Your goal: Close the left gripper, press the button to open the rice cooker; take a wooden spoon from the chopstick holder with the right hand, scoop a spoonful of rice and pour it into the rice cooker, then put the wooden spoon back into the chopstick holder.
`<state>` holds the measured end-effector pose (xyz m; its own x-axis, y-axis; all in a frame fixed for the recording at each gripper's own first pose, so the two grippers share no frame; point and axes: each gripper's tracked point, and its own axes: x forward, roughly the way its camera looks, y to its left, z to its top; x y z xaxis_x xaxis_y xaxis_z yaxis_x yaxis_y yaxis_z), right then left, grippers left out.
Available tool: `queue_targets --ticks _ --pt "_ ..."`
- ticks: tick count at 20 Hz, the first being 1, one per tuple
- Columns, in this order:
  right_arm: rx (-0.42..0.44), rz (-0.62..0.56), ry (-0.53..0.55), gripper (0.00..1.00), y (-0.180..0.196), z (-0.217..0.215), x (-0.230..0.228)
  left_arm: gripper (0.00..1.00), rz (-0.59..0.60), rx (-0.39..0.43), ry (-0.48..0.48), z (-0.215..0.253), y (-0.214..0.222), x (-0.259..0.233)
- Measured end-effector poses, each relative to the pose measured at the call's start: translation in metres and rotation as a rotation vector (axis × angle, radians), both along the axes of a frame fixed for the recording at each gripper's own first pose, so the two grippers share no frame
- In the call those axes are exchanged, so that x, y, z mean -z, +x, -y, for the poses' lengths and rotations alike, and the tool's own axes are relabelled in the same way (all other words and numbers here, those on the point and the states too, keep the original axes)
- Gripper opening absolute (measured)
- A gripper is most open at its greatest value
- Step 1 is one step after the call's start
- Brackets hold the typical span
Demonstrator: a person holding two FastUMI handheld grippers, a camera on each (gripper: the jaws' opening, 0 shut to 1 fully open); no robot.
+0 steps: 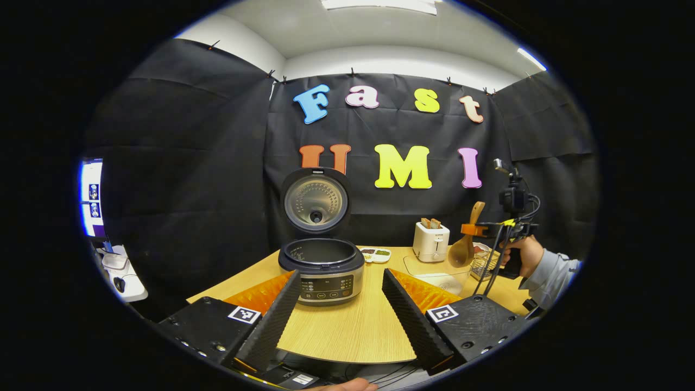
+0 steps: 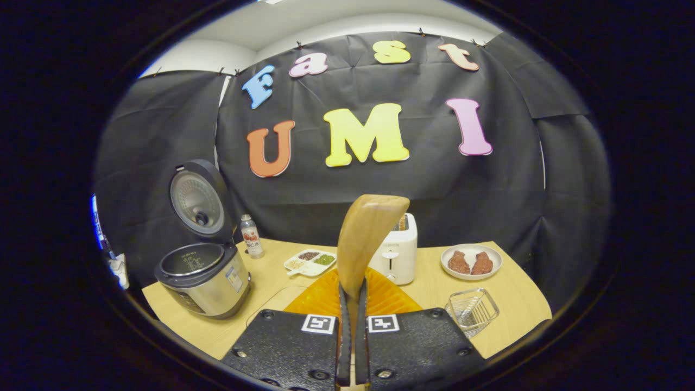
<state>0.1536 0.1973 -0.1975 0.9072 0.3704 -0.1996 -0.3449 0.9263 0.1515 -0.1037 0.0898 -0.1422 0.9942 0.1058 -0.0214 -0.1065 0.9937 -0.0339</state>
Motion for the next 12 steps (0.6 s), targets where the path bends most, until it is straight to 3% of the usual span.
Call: queue_targets --ticks 3,8,12 --pt "0.042 -0.048 -0.02 0.08 0.013 -0.009 0.032 0.96 -0.008 0.01 -0.017 0.003 0.002 0.005" --pt "0.115 -0.039 -0.146 0.08 0.026 -0.016 0.066 0.97 -0.017 0.018 0.012 0.004 0.007 0.008" --pt "0.166 -0.015 -0.181 0.09 0.026 -0.02 0.081 0.97 -0.005 0.024 0.014 0.003 0.006 0.008"
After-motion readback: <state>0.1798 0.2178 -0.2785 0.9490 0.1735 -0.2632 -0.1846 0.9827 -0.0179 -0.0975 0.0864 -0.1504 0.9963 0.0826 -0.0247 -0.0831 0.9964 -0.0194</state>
